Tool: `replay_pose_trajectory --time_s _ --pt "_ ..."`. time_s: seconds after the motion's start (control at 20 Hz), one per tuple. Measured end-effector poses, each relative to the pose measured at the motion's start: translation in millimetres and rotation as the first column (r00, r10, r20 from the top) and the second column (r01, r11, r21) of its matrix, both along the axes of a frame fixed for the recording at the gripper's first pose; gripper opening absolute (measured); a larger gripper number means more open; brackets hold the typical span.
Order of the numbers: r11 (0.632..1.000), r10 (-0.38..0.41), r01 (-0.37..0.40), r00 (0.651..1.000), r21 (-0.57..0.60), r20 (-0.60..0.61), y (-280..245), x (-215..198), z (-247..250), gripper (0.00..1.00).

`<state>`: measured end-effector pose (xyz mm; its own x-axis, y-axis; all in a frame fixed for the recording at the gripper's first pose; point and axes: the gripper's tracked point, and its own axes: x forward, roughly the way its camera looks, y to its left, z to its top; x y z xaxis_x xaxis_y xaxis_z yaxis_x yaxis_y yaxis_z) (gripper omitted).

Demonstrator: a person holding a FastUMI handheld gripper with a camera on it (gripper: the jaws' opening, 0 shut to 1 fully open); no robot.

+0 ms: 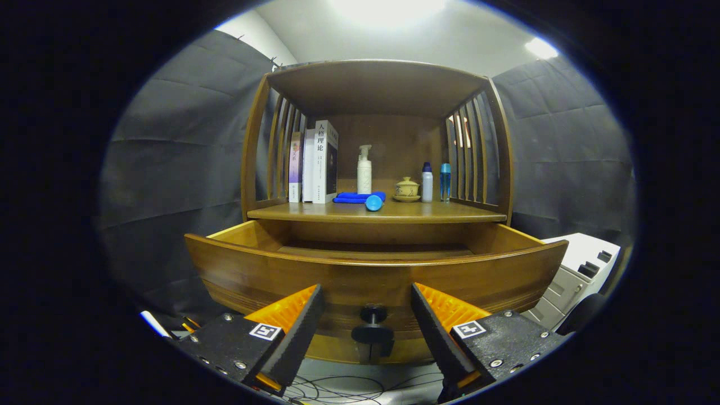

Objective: Pull open the drawer, take out the items inside it, and place them on the countertop above the cabinet.

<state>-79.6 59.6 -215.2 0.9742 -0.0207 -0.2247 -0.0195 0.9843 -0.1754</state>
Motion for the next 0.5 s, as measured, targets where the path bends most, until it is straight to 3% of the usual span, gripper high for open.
replay_pose_trajectory --time_s 0.5 --pt "0.999 -0.043 0.043 0.999 -0.008 -0.014 -6 12 -5 0.94"
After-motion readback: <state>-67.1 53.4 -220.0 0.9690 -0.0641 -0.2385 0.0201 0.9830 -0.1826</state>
